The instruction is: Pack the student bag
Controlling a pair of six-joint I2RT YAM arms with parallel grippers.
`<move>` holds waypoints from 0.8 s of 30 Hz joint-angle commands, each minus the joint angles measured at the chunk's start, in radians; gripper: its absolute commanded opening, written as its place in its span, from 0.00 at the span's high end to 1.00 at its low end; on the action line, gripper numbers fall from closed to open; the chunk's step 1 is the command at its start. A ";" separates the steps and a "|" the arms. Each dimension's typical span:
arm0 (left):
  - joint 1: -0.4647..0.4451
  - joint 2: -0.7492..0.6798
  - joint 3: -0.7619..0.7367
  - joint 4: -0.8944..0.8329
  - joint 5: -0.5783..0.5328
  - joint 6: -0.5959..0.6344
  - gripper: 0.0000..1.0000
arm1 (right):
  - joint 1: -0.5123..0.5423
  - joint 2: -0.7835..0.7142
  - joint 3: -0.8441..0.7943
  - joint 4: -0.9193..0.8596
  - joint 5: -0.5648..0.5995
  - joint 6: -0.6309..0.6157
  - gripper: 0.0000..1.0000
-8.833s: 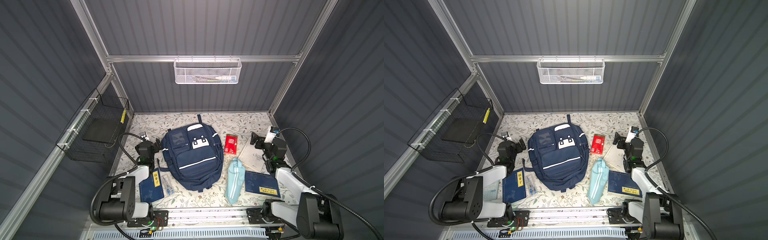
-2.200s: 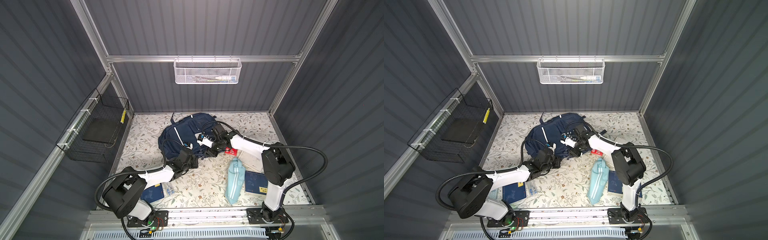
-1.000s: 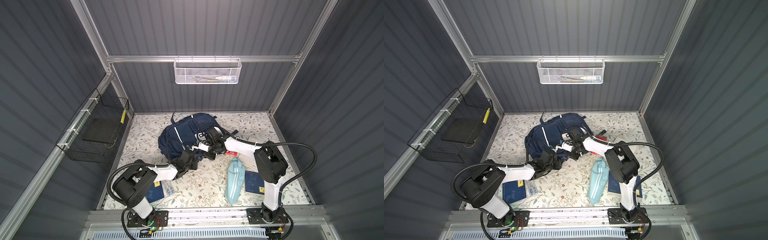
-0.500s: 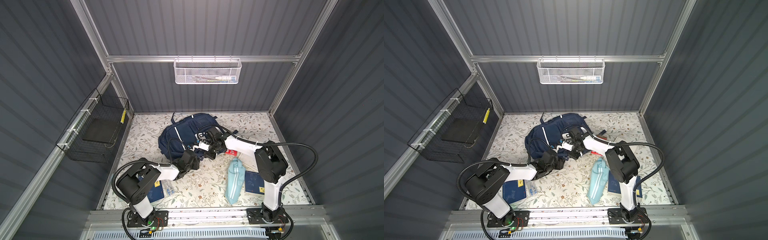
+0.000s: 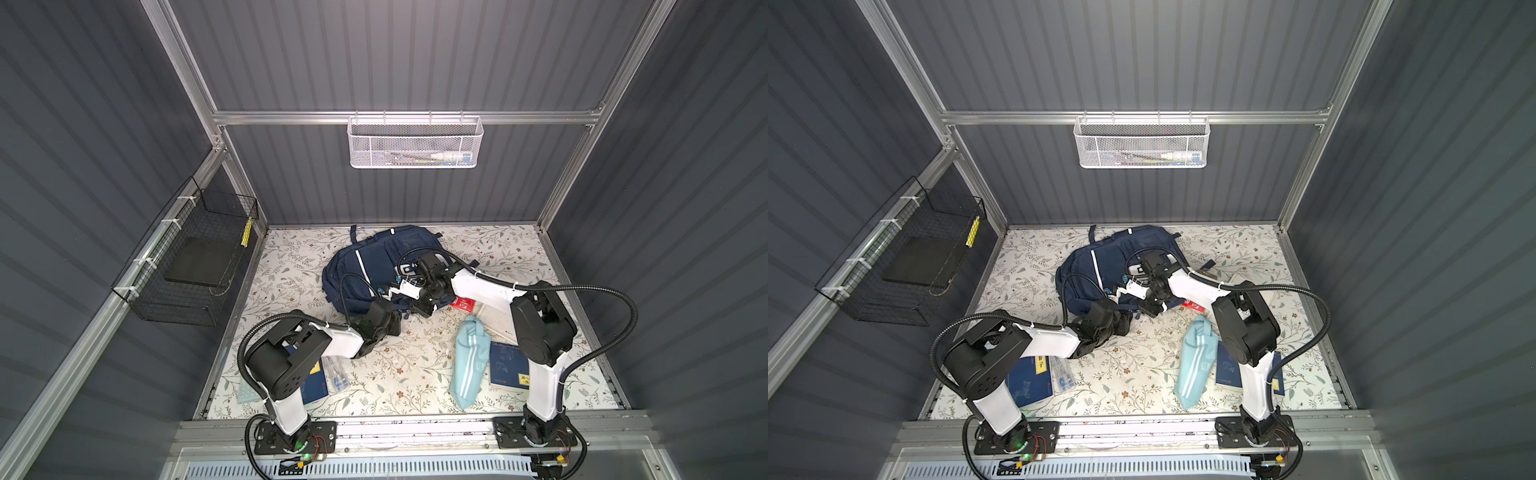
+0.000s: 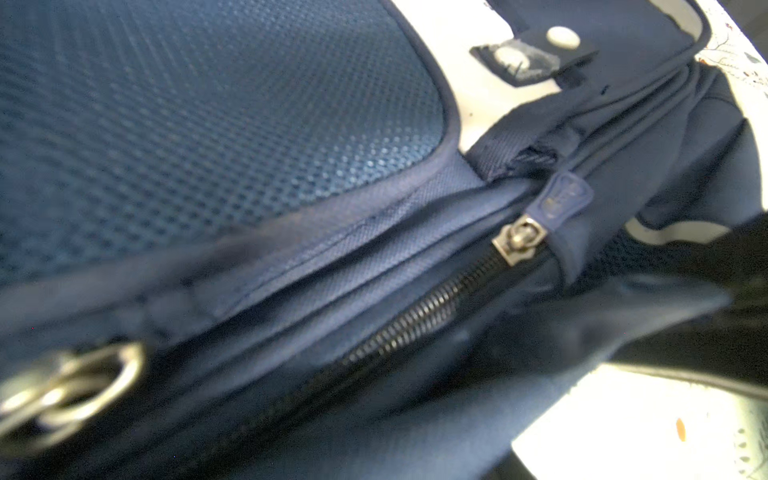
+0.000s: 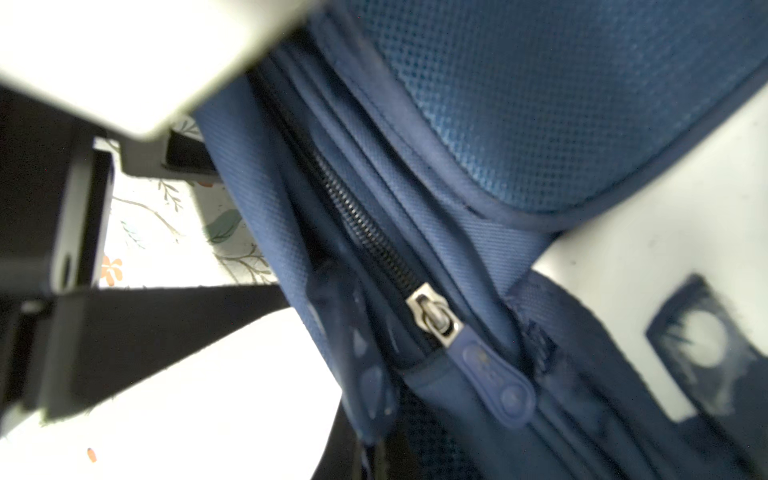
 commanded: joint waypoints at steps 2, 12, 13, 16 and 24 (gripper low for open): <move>-0.048 0.052 0.045 0.070 0.105 0.058 0.35 | 0.045 0.042 0.022 -0.014 -0.122 0.000 1.00; -0.047 -0.038 0.028 -0.029 0.055 0.046 0.99 | 0.041 0.033 0.003 -0.015 -0.103 0.005 1.00; -0.046 -0.060 0.025 -0.051 0.048 0.037 1.00 | 0.039 0.032 0.003 -0.016 -0.100 0.007 1.00; -0.031 -0.128 0.008 -0.135 0.029 0.004 1.00 | 0.035 0.032 -0.002 -0.018 -0.083 0.007 1.00; 0.080 -0.283 -0.018 -0.334 0.051 -0.017 1.00 | 0.023 0.033 0.004 -0.027 -0.072 0.010 1.00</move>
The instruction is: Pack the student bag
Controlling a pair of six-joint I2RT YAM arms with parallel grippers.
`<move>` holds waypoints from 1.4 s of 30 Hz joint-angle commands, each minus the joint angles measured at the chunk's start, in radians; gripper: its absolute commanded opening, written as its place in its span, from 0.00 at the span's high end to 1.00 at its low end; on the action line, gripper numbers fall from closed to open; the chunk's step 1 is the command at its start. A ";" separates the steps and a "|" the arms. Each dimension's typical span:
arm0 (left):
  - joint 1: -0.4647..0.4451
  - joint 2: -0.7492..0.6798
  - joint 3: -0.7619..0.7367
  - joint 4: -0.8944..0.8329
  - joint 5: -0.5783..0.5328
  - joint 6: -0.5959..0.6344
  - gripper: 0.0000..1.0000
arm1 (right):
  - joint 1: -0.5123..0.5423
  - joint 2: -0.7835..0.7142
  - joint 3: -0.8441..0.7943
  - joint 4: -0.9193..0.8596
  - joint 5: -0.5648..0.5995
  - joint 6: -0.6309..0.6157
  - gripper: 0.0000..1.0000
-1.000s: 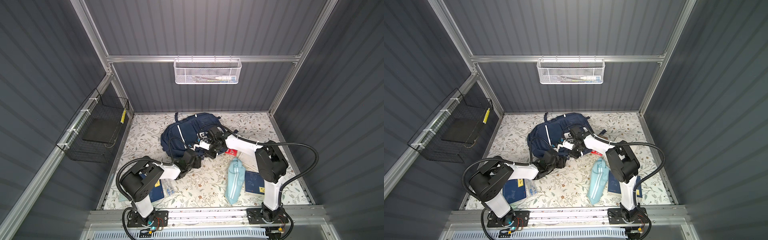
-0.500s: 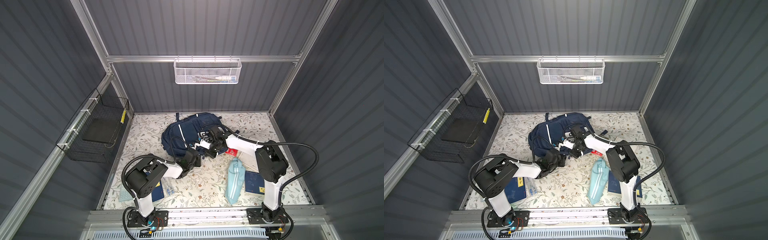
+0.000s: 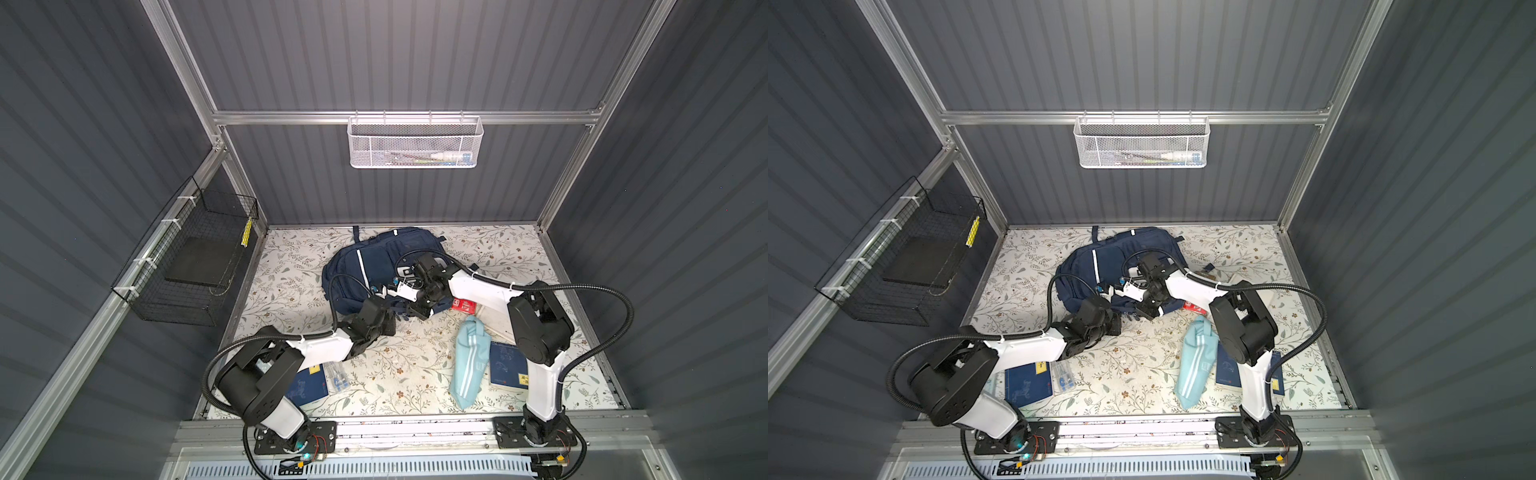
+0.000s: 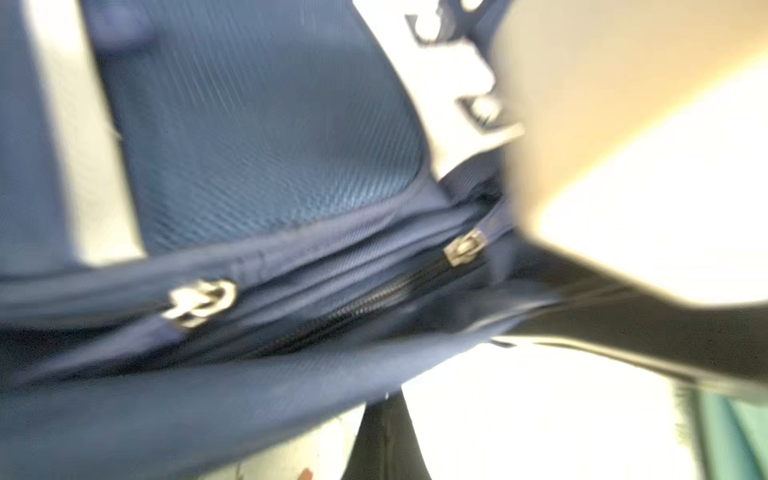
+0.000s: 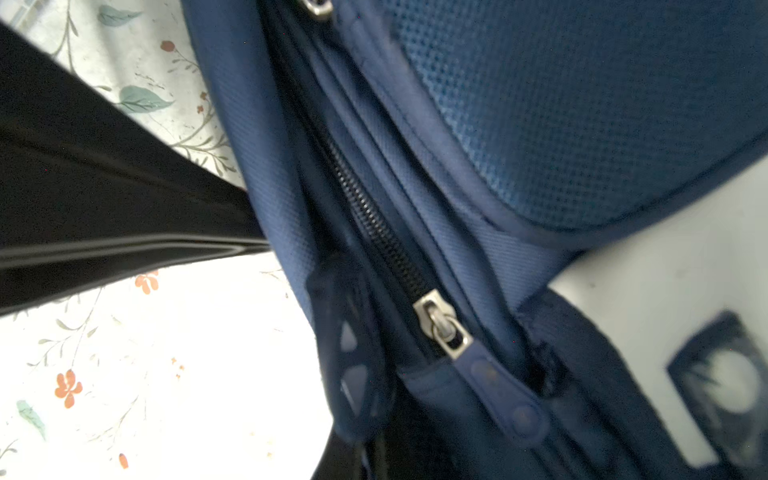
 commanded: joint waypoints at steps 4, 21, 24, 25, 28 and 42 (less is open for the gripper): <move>0.017 -0.074 -0.017 -0.058 0.058 0.063 1.00 | 0.008 0.026 0.023 -0.040 -0.062 0.011 1.00; -0.063 0.104 -0.117 0.281 -0.003 0.192 0.58 | 0.005 0.011 0.030 -0.060 -0.144 0.021 1.00; -0.065 0.144 -0.097 0.301 -0.016 0.198 0.53 | 0.006 0.015 0.033 -0.064 -0.147 0.022 1.00; -0.065 0.155 -0.095 0.316 -0.012 0.197 0.51 | 0.005 0.016 0.033 -0.066 -0.147 0.023 1.00; -0.071 0.203 -0.059 0.289 -0.062 0.185 0.49 | 0.006 0.023 0.032 -0.067 -0.143 0.022 1.00; -0.064 0.192 0.007 0.209 -0.126 0.178 1.00 | 0.002 0.035 0.018 -0.084 -0.169 0.033 1.00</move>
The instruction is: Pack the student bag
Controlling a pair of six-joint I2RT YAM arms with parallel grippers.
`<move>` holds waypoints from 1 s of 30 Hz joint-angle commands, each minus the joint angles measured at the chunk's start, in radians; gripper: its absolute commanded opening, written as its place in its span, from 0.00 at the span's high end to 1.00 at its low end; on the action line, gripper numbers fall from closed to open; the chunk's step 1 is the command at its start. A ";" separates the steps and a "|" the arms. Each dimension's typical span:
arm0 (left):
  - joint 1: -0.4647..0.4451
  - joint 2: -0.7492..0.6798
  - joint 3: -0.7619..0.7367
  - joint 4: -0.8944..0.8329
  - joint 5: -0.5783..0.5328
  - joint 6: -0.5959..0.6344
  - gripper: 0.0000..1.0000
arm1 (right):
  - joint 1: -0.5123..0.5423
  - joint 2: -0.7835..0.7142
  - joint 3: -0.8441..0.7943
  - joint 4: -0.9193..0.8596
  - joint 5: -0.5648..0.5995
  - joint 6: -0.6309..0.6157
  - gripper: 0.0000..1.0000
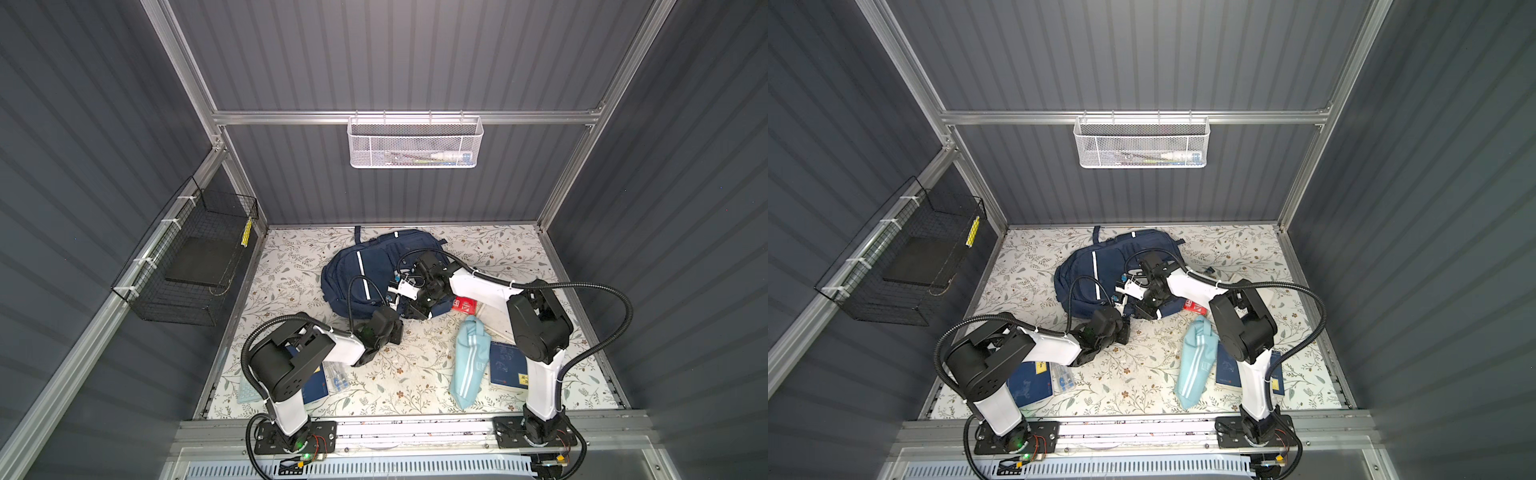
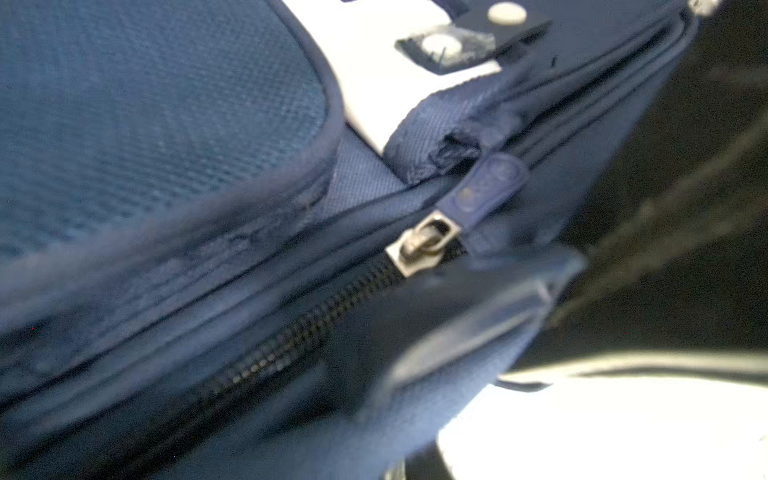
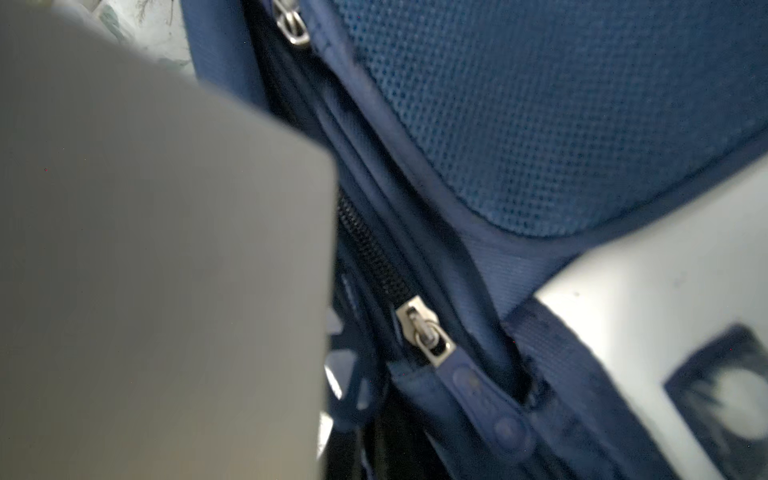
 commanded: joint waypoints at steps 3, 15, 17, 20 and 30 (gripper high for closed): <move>0.055 -0.106 0.005 -0.121 -0.022 -0.053 1.00 | 0.015 0.022 0.012 -0.068 -0.058 -0.025 1.00; 0.093 -0.263 -0.029 -0.334 -0.026 -0.119 1.00 | -0.005 0.007 0.020 -0.084 -0.032 -0.014 1.00; 0.095 -0.292 -0.028 -0.379 -0.037 -0.127 1.00 | -0.005 0.007 0.018 -0.083 -0.025 -0.010 1.00; 0.123 -0.355 -0.029 -0.463 -0.041 -0.137 1.00 | -0.007 0.001 0.011 -0.087 -0.008 -0.013 1.00; 0.270 -0.508 0.009 -0.625 0.096 -0.076 1.00 | -0.013 -0.084 -0.084 0.051 0.179 -0.027 1.00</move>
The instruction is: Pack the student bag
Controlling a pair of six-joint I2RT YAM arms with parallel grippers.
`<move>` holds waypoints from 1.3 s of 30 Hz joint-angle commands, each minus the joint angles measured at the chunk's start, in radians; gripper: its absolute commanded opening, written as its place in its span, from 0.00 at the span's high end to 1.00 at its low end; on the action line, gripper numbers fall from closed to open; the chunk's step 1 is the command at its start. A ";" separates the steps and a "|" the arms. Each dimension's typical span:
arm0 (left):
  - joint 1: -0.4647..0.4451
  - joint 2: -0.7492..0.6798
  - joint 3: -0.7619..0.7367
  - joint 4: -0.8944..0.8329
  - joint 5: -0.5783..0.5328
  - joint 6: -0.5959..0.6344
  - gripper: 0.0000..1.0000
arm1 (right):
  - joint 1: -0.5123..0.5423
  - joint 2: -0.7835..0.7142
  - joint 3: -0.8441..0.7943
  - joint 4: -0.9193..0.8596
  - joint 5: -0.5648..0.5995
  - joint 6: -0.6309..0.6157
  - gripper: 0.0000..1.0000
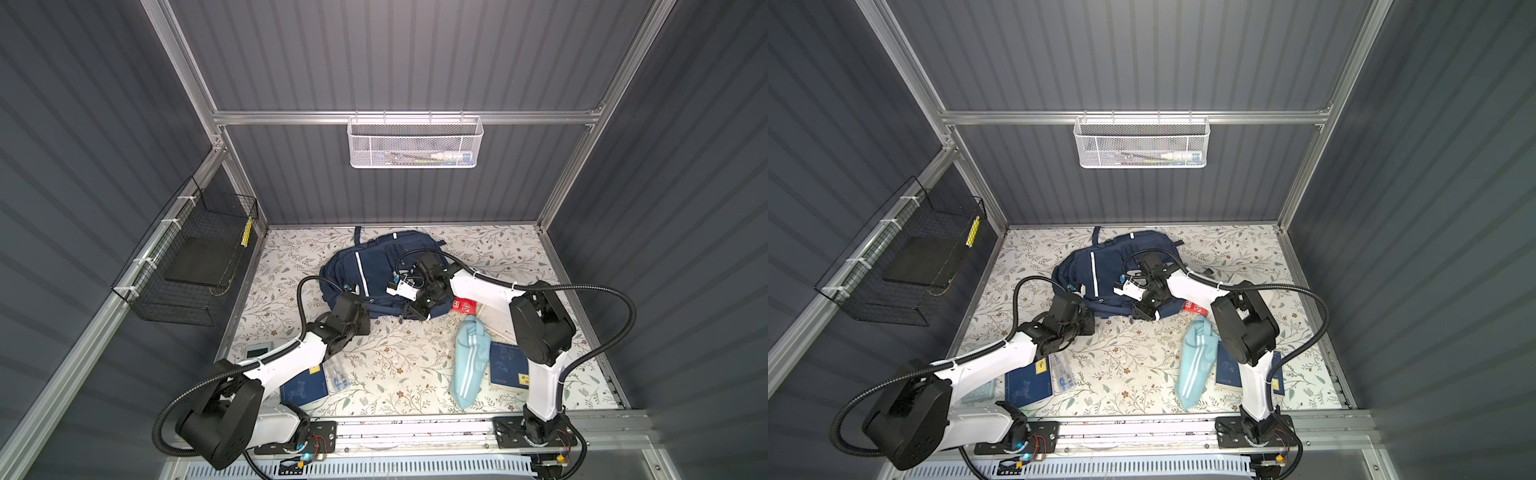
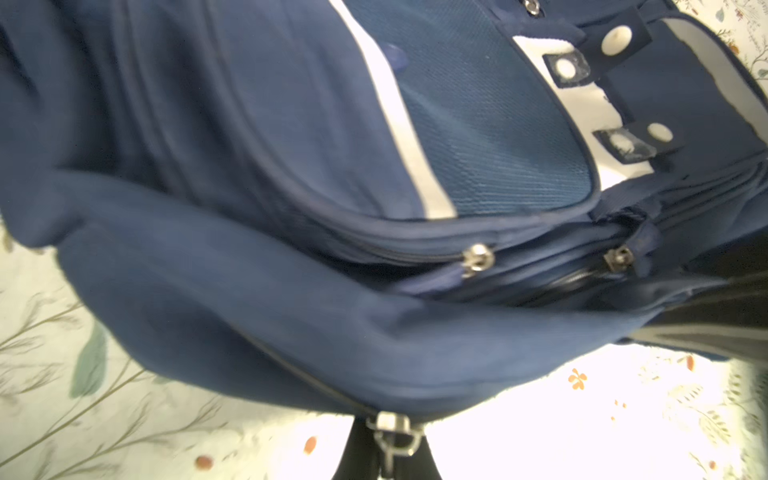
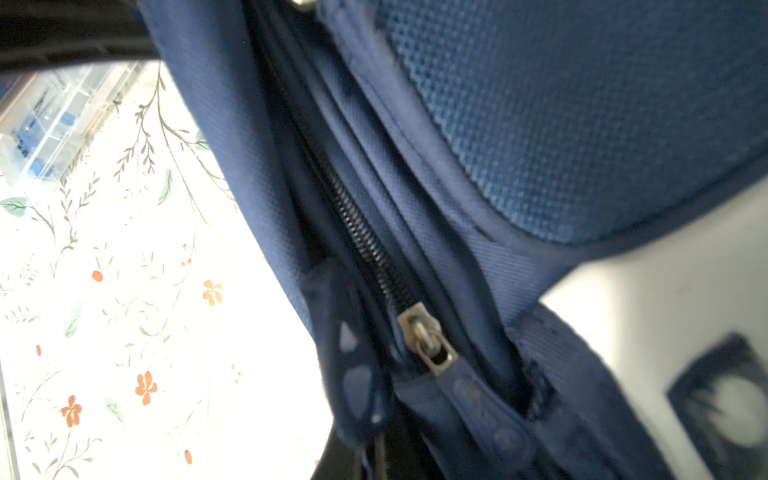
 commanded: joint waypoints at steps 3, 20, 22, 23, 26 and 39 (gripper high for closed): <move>0.017 -0.042 0.032 -0.034 0.093 0.016 1.00 | 0.010 -0.101 -0.090 0.119 0.186 0.008 0.67; 0.001 -0.063 0.093 -0.104 0.154 -0.031 1.00 | 0.183 0.029 0.076 0.228 0.152 0.049 0.77; 0.051 -0.076 0.082 -0.102 0.189 -0.041 1.00 | 0.171 0.022 0.059 0.216 0.113 0.041 0.94; 0.084 -0.081 0.076 -0.091 0.223 -0.052 1.00 | 0.166 0.015 0.045 0.215 0.101 0.034 0.99; 0.169 -0.061 0.087 -0.095 0.308 -0.062 1.00 | 0.164 -0.002 0.019 0.184 0.102 -0.011 1.00; 0.477 0.025 0.224 -0.205 0.348 0.065 1.00 | 0.088 -0.038 -0.021 0.106 0.126 -0.125 1.00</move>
